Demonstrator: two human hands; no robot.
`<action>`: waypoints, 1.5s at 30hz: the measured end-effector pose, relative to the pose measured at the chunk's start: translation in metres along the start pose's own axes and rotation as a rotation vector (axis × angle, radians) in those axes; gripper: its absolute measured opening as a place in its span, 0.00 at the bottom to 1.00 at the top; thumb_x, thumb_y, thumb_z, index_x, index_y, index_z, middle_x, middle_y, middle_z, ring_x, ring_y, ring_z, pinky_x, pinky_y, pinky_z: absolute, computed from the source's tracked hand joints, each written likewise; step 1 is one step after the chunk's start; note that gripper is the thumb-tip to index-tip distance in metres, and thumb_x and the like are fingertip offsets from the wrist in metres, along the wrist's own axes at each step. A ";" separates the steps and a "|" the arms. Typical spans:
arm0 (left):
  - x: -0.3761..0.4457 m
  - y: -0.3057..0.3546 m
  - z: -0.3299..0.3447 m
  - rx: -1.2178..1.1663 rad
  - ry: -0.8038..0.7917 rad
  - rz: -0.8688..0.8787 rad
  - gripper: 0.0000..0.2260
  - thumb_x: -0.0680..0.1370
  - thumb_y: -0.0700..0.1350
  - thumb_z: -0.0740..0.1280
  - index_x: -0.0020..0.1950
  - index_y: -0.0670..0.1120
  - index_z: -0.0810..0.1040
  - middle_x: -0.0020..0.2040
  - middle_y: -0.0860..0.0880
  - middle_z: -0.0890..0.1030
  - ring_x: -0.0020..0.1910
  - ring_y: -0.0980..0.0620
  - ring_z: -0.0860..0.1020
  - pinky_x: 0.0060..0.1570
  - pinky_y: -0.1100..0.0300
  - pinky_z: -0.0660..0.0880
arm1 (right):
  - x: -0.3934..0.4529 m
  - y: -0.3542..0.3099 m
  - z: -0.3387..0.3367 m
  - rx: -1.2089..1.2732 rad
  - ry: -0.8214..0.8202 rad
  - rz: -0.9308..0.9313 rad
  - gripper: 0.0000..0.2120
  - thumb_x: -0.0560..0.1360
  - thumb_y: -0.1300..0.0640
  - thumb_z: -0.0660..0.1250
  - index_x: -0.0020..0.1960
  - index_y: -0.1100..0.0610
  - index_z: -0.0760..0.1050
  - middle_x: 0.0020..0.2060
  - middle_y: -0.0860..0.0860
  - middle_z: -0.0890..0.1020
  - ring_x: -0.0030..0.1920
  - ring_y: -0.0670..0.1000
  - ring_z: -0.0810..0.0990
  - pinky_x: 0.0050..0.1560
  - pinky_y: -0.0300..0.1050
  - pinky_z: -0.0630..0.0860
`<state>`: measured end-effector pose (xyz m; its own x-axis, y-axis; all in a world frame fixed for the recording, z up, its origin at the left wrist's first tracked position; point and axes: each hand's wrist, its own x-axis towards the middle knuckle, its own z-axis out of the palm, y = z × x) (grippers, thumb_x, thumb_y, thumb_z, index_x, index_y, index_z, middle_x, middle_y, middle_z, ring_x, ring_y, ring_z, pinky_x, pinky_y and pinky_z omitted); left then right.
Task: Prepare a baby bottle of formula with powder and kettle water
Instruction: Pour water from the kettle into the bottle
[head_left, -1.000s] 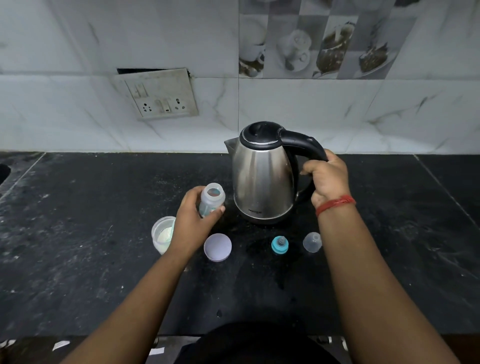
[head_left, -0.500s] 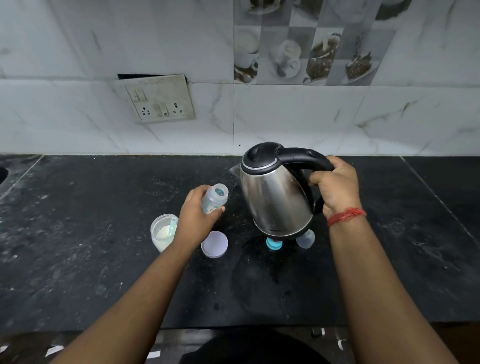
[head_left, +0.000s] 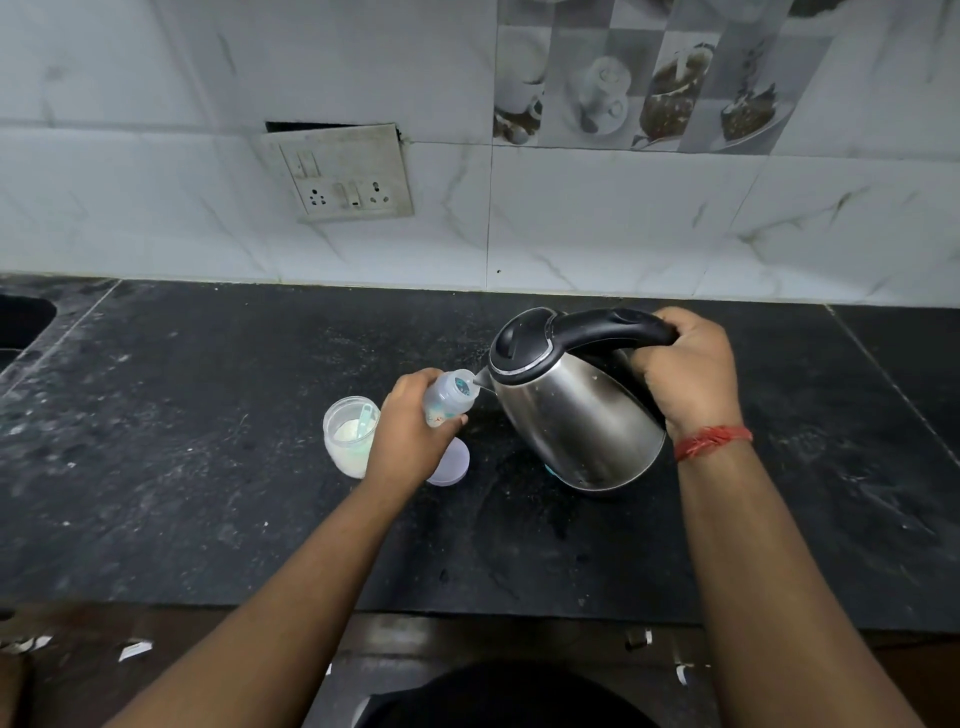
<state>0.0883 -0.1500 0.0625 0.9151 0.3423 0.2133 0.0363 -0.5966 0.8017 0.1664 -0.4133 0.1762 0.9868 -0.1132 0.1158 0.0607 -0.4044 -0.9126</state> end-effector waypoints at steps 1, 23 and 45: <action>-0.002 0.000 0.000 0.006 -0.001 0.006 0.23 0.71 0.41 0.80 0.63 0.49 0.77 0.58 0.53 0.77 0.57 0.52 0.75 0.57 0.56 0.72 | -0.002 -0.001 0.000 -0.014 0.000 -0.002 0.14 0.57 0.62 0.68 0.40 0.48 0.80 0.26 0.42 0.77 0.33 0.49 0.76 0.37 0.49 0.75; -0.018 0.003 -0.001 0.131 -0.009 0.062 0.21 0.69 0.47 0.81 0.55 0.51 0.75 0.53 0.52 0.76 0.53 0.46 0.75 0.53 0.48 0.73 | -0.025 -0.026 -0.009 -0.240 0.011 -0.068 0.10 0.64 0.65 0.71 0.40 0.51 0.79 0.33 0.49 0.82 0.41 0.56 0.82 0.47 0.54 0.81; -0.027 0.002 0.003 0.201 -0.069 0.134 0.22 0.76 0.46 0.76 0.68 0.48 0.74 0.63 0.50 0.77 0.61 0.47 0.74 0.58 0.56 0.68 | -0.031 -0.036 -0.018 -0.264 0.008 -0.086 0.12 0.65 0.66 0.69 0.35 0.48 0.77 0.31 0.47 0.80 0.41 0.57 0.81 0.50 0.57 0.80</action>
<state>0.0646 -0.1630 0.0561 0.9423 0.2040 0.2655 -0.0143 -0.7678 0.6406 0.1315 -0.4113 0.2127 0.9785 -0.0749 0.1921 0.1016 -0.6355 -0.7654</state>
